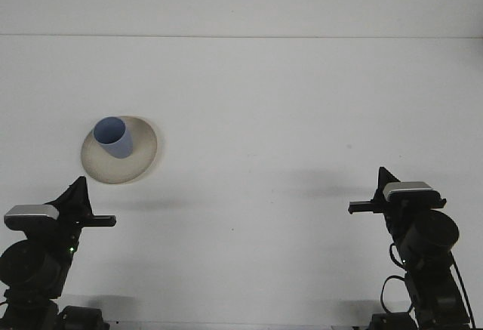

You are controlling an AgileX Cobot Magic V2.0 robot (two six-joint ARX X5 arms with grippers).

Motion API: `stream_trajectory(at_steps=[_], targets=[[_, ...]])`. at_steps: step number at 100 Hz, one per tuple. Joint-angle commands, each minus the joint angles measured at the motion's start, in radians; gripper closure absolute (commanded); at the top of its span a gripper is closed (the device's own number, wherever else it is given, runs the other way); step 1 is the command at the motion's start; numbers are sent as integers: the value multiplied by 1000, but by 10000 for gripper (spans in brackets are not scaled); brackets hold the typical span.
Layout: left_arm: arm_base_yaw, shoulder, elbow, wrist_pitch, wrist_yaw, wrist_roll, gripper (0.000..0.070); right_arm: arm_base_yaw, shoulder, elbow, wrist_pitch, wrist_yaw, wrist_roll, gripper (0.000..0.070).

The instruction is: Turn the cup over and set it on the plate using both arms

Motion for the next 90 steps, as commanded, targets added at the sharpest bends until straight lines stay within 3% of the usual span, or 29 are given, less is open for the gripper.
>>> stream_trajectory(at_steps=[1,34,90], targets=[[0,-16,-32,40,0,10,689,0,2,1,12,1,1,696],[15,-187,-324,278,1,12,689,0,2,1,12,1,1,696],[33,-351,-550,381,3,16,689,0,2,1,13,1,1,696]])
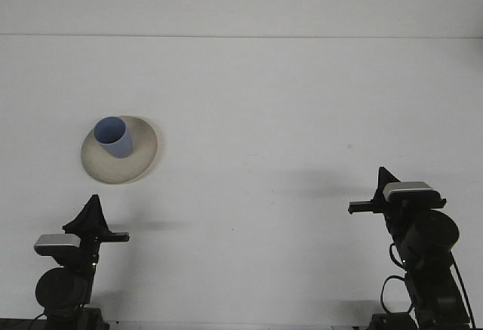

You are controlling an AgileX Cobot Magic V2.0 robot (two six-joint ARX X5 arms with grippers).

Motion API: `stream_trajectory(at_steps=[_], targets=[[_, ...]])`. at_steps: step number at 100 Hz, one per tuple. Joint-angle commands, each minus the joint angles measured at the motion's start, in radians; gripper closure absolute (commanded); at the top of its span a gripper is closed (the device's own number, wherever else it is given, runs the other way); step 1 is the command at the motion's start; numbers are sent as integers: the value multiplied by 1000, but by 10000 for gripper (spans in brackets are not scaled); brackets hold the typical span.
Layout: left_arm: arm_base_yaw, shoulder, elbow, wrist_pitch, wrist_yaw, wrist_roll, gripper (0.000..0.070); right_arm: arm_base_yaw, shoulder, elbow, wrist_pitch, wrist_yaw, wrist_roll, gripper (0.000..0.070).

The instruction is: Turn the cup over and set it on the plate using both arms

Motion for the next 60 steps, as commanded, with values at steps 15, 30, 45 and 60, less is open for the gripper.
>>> stream_trajectory(at_steps=[15,30,45,60], targets=[[2,-2,-34,57,14,9,689,0,2,1,13,1,2,696],[2,-2,-34,51,27,20,689,0,2,1,13,1,2,696],[2,-2,-34,47,27,20,689,0,2,1,13,1,2,696],[1,-2,-34,48,27,20,689,0,2,1,13,1,2,696]])
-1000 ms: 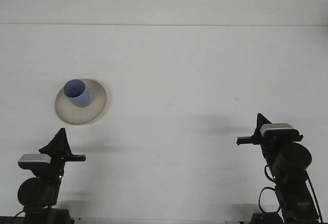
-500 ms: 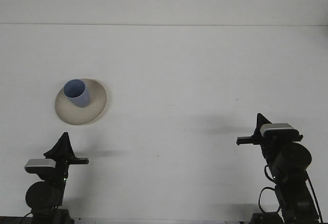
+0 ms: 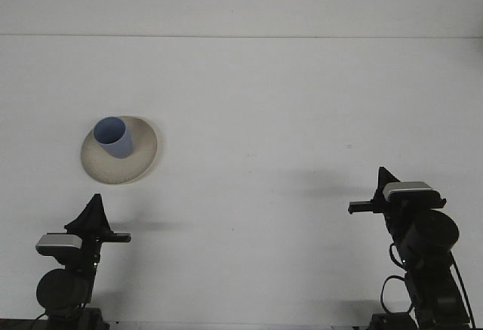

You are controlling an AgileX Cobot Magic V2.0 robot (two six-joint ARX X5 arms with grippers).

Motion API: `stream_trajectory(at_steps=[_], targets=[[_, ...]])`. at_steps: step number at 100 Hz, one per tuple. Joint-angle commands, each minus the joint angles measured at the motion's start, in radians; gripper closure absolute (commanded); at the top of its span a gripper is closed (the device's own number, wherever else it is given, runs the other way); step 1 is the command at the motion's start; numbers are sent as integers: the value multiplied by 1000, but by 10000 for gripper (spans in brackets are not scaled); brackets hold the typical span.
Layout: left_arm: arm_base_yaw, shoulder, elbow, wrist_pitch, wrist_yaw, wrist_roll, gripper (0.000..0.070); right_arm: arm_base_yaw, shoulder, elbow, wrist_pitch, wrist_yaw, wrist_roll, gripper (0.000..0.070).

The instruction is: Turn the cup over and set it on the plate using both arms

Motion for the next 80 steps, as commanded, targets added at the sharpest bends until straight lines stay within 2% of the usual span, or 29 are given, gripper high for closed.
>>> stream_trajectory(at_steps=[1,60,80], targets=[[1,-2,-20,10,2,13,689,0,2,1,13,1,1,696],[1,-2,-20,11,2,13,689,1,0,1,11,0,2,696],[1,-2,-20,11,2,13,689,-3,-79,-2,12,-2,1,696]])
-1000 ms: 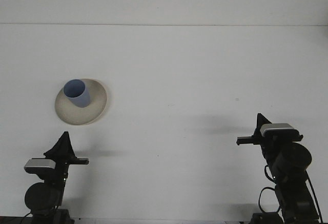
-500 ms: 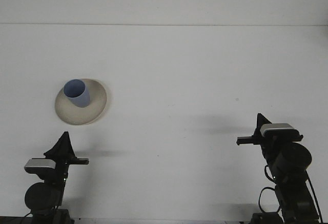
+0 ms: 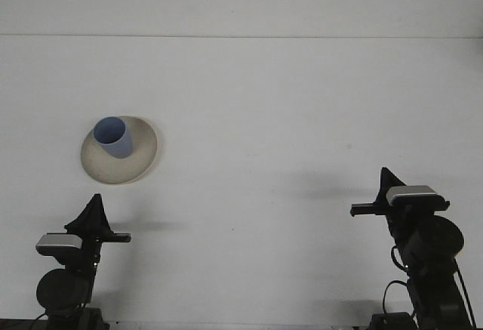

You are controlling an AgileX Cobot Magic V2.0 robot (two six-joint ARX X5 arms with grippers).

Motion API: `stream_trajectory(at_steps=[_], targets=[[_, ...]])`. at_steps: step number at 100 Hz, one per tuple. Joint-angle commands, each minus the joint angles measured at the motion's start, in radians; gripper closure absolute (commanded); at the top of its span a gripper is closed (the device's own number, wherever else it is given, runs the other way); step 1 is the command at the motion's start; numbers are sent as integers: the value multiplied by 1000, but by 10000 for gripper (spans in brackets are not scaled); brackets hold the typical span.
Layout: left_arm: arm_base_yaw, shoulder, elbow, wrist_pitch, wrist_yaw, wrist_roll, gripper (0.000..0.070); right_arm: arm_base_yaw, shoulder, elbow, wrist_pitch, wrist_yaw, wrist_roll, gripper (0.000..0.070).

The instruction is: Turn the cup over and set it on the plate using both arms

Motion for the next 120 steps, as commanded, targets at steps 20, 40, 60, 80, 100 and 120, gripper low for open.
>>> stream_trajectory(at_steps=[20,40,60,80,100,120], targets=[[1,-2,-20,12,2,13,689,-7,-141,-45,16,0,2,696],[1,-2,-20,12,2,13,689,-38,-303,-166,82,0,2,696],[1,-2,-20,12,2,13,689,-54,-465,-294,118,0,2,696],[1,-2,-20,11,2,13,689,-57,-537,-393,136,3,2,696],[1,-2,-20,13,2,13,689,-60,-537,-452,151,4,2,696],[1,-2,-20,12,2,13,689,-60,-537,-511,245,4,2,696]])
